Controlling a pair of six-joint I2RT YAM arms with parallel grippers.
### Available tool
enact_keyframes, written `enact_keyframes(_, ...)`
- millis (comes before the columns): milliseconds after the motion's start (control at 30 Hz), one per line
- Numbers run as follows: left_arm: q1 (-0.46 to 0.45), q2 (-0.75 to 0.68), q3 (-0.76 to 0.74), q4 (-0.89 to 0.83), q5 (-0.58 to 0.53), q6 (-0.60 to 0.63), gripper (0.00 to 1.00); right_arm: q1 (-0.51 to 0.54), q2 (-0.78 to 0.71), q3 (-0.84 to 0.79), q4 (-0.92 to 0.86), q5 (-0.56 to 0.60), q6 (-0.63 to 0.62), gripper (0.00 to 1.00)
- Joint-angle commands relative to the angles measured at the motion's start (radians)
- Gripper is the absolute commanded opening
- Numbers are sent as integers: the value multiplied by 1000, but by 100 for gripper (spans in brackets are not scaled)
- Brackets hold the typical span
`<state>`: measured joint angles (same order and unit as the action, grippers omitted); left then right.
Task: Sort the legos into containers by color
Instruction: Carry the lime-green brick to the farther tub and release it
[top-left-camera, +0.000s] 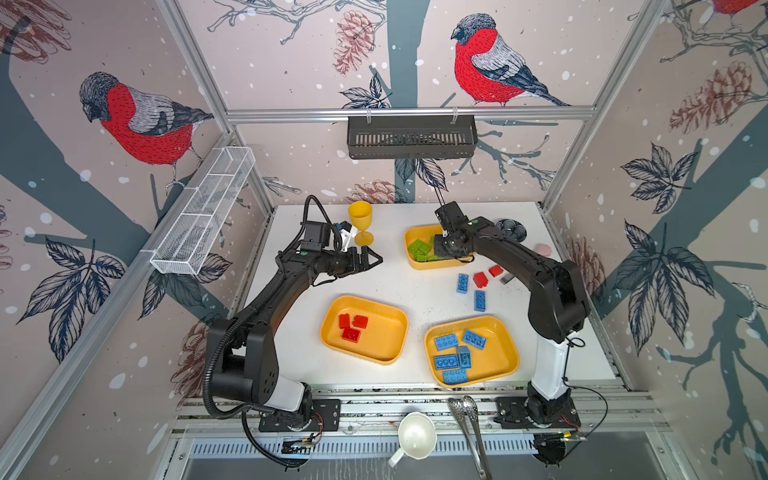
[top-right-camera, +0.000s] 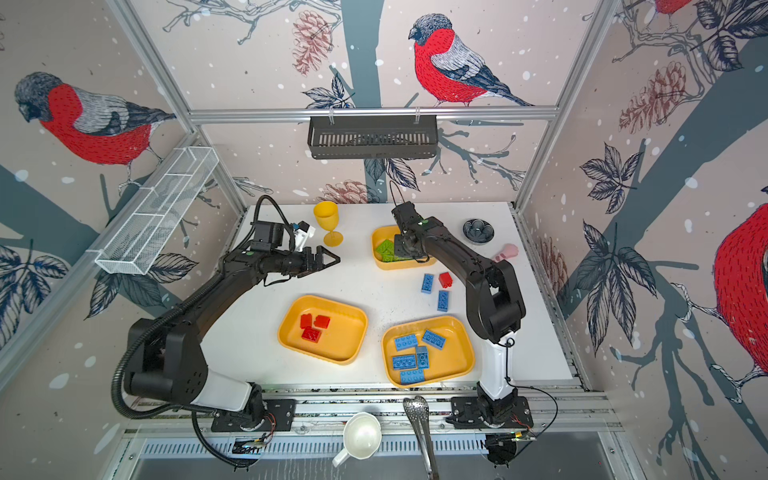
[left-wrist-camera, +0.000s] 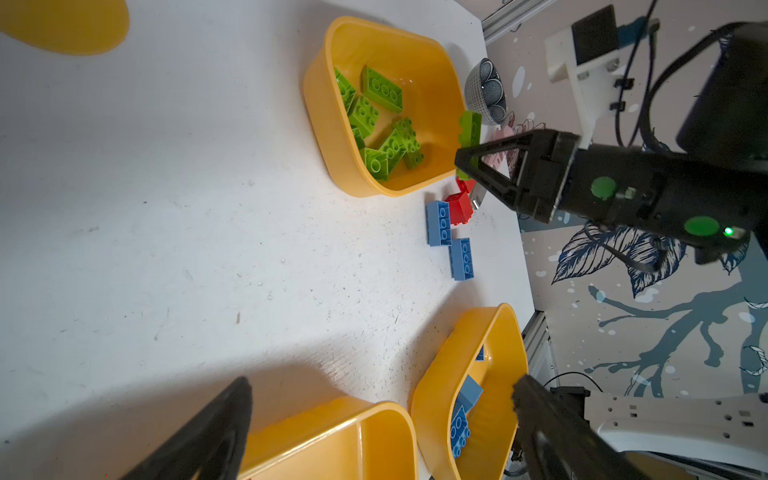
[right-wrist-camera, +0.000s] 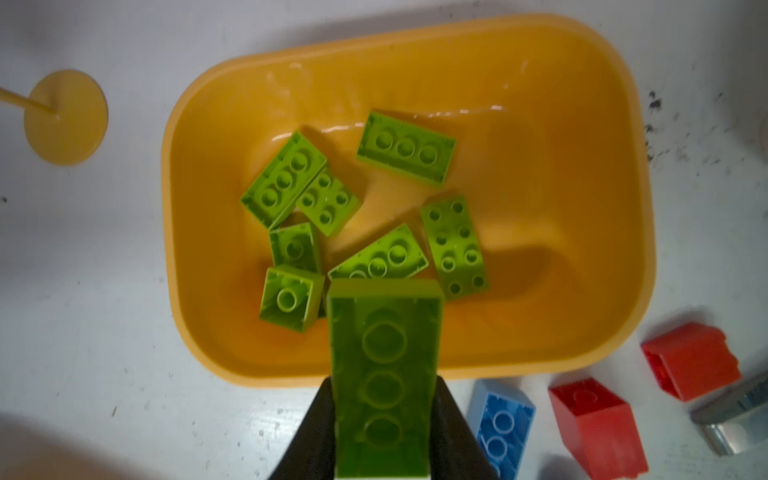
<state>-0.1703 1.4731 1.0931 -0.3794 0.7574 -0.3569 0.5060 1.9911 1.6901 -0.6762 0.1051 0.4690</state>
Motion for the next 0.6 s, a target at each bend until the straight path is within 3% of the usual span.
enact_keyframes(0, 2, -14, -9, 64, 23, -31, 97, -13, 59, 64, 3, 2, -24, 26)
enact_keyframes(300, 6, -21, -18, 51, 12, -15, 97, -32, 225, 204, 4, -73, -12, 31)
enact_keyframes(433, 8, -16, -16, 47, 10, -8, 97, -36, 242, 230, -14, -76, -15, 47)
enact_keyframes(567, 8, -7, -13, 48, 12, -4, 97, -47, 222, 225, -31, -64, -15, 55)
